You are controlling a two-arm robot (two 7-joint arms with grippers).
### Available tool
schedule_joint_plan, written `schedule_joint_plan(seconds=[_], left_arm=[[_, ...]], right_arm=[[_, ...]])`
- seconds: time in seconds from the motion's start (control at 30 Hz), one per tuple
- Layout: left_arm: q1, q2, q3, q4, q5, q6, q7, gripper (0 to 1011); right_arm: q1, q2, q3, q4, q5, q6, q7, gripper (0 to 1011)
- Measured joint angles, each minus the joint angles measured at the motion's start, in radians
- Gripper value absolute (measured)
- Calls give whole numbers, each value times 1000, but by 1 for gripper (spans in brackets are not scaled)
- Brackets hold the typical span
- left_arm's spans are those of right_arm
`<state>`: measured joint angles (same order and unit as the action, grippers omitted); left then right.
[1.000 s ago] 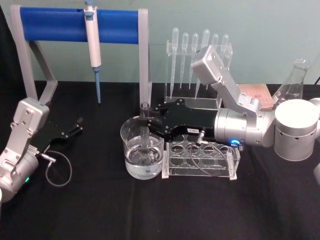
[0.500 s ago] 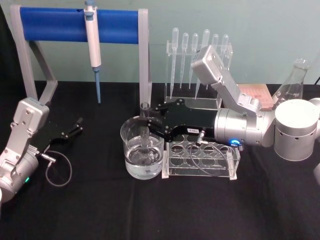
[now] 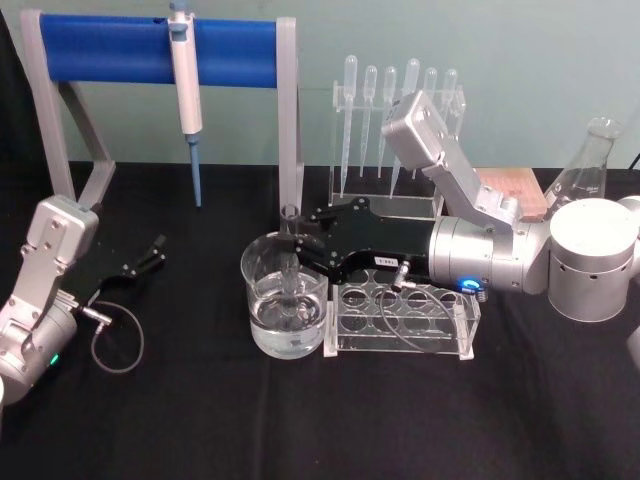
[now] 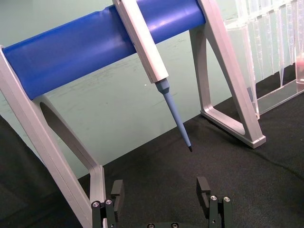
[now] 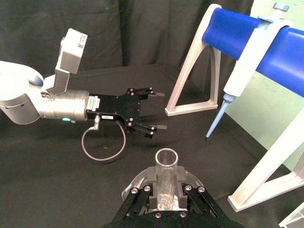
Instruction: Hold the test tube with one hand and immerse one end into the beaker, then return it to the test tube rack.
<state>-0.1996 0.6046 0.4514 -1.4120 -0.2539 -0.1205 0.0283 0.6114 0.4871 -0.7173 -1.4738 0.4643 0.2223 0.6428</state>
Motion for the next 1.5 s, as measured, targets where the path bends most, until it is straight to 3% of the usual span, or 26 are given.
schedule_joint_plan(seconds=[1.3,1.5], left_arm=[[0,0,0,0,0,0,0,1000],[0,0,0,0,0,0,0,1000]], right_arm=[[0,-1,1,0,-1,0,2,222],[7,4,10,-27,-5,-3,14,222]])
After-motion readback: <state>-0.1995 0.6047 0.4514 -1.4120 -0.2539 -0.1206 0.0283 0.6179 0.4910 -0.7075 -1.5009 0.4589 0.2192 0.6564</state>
